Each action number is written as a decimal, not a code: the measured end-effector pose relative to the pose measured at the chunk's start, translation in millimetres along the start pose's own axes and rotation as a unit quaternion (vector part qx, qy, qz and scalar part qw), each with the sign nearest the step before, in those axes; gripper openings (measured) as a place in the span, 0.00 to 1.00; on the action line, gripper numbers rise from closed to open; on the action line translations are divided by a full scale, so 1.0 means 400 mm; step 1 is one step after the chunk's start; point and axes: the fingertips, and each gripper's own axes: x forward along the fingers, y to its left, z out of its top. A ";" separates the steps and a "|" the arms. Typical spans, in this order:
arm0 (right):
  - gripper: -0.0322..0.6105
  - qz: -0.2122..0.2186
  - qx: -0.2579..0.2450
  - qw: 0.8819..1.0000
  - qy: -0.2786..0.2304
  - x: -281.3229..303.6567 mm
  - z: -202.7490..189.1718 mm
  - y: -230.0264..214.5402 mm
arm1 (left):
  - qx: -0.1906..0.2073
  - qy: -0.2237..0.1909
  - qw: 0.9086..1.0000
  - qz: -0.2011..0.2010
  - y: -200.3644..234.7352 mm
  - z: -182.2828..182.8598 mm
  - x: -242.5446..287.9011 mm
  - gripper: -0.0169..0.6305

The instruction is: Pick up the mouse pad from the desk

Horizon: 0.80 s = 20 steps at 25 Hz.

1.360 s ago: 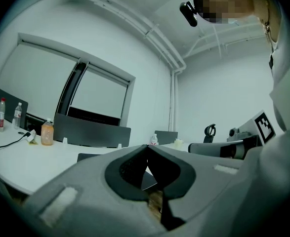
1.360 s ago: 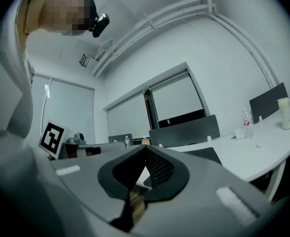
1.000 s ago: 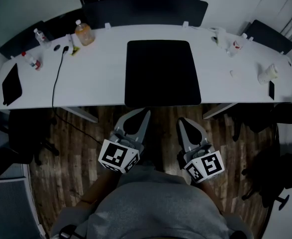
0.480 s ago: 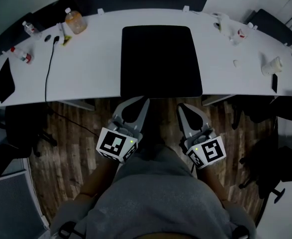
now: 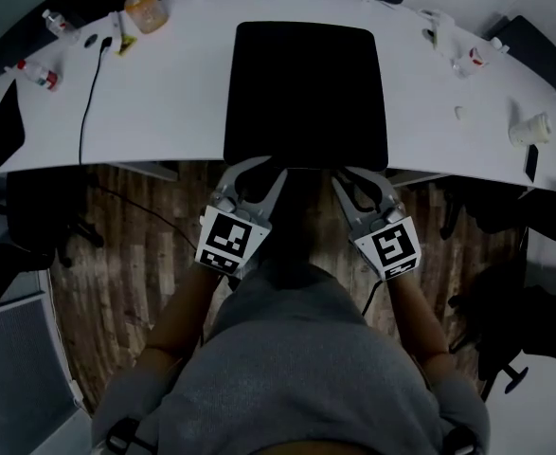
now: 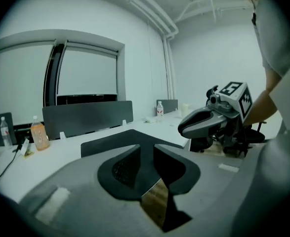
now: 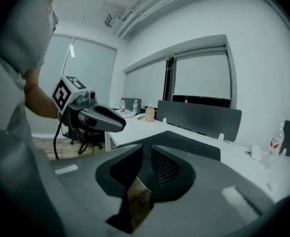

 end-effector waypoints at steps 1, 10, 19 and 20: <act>0.11 0.007 -0.021 1.000 0.012 0.011 -0.017 -0.002 | 0.018 0.015 1.000 -0.001 -0.001 -0.015 0.009 0.17; 0.26 0.016 -0.222 0.964 0.142 0.106 -0.231 -0.011 | 0.199 0.143 0.970 -0.009 0.000 -0.189 0.102 0.33; 0.33 0.007 -0.317 0.923 0.216 0.172 -0.380 -0.027 | 0.280 0.216 0.935 -0.013 -0.015 -0.299 0.154 0.36; 0.33 0.004 -0.325 0.919 0.223 0.176 -0.393 -0.033 | 0.286 0.223 0.932 -0.006 -0.010 -0.308 0.161 0.36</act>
